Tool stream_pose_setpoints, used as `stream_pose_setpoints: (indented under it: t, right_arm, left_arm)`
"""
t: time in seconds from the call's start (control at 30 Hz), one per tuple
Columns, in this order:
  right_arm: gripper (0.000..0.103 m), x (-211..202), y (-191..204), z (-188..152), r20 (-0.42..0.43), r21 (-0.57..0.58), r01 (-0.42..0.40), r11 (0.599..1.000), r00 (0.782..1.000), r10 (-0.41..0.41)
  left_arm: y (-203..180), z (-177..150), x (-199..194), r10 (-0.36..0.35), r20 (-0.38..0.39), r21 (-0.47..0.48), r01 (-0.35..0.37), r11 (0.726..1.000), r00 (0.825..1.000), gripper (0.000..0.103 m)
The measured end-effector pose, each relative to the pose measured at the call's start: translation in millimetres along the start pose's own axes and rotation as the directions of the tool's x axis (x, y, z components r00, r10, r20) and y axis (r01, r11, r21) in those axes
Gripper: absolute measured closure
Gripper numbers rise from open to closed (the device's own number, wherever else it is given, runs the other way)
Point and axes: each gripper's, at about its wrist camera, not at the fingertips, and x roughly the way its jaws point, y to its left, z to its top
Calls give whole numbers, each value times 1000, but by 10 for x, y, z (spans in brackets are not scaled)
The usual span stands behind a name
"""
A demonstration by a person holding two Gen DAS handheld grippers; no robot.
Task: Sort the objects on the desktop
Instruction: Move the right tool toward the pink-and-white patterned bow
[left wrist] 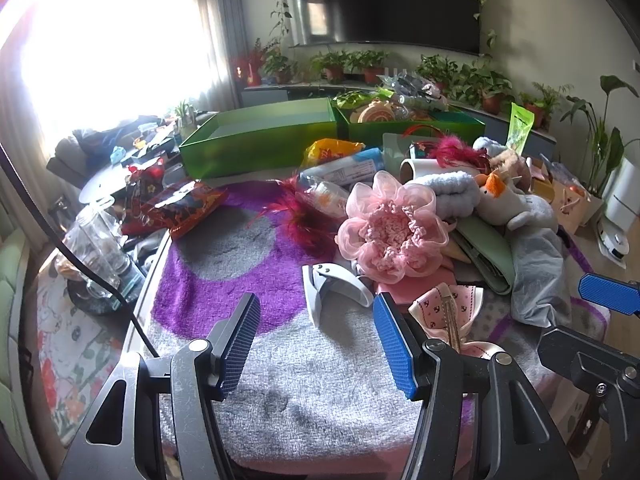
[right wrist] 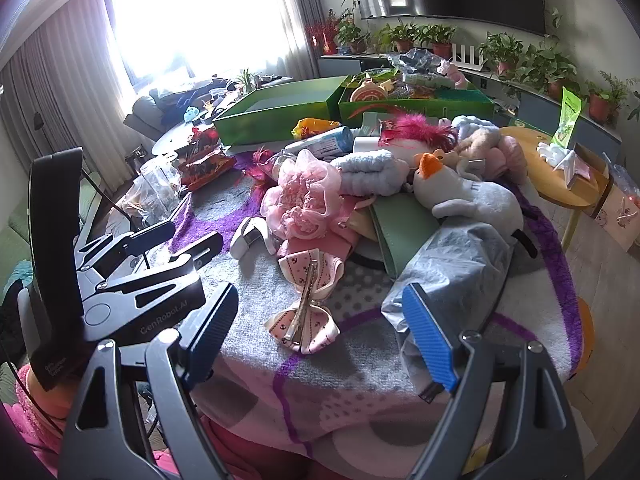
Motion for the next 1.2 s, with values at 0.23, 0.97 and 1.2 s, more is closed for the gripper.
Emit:
stream_pose_setpoints:
  t: [0.23, 0.97, 1.2]
  right_arm:
    - [18, 66, -6, -27, -18, 4, -10, 1000, 1000, 10]
    - [20, 526, 52, -97, -101, 16, -44, 999, 994, 45]
    - [35, 829, 74, -32, -154, 19, -7, 1000, 988, 10]
  left_arm:
    - [-26, -9, 107, 6, -21, 11, -6, 1000, 1000, 43]
    - [313, -146, 298, 50, -68, -45, -53, 998, 996, 43]
    - [426, -195, 410, 39, -82, -45, -43, 998, 996, 43]
